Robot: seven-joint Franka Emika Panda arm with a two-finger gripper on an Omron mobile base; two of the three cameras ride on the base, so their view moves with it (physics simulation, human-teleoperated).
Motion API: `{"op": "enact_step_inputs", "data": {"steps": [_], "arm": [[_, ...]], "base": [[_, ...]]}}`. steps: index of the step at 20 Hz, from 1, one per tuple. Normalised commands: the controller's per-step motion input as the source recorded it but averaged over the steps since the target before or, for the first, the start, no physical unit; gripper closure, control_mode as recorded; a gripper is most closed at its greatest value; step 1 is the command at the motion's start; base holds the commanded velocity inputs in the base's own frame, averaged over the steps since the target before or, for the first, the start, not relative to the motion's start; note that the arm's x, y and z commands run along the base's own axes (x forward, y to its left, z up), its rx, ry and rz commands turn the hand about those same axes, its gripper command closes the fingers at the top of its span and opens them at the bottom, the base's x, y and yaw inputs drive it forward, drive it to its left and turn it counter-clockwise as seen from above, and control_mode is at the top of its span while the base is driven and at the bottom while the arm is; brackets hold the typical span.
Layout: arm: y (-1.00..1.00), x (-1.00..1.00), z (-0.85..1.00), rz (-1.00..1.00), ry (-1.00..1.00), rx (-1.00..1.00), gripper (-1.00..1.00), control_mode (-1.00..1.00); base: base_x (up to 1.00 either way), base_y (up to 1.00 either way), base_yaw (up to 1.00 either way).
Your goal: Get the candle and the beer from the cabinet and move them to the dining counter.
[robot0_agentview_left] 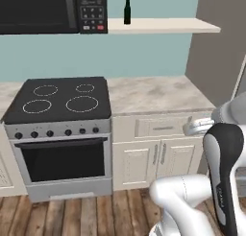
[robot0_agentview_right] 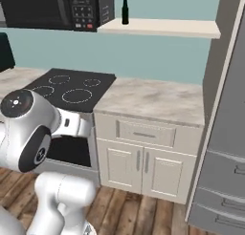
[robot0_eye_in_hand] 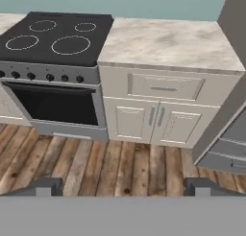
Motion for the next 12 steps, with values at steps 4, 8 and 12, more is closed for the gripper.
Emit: {"op": "enact_step_inputs", "data": {"steps": [4, 8, 12], "arm": [[0.00, 0.00, 0.00, 0.00, 0.00, 0.00, -1.00, 1.00], [0.00, 0.00, 0.00, 0.00, 0.00, 0.00, -1.00, 1.00], [0.00, 0.00, 0.00, 0.00, 0.00, 0.00, -1.00, 1.00]], "base": [[0.68, -0.20, 0.27], [0.65, -0.24, 0.23], [0.68, -0.29, 0.04]]}}
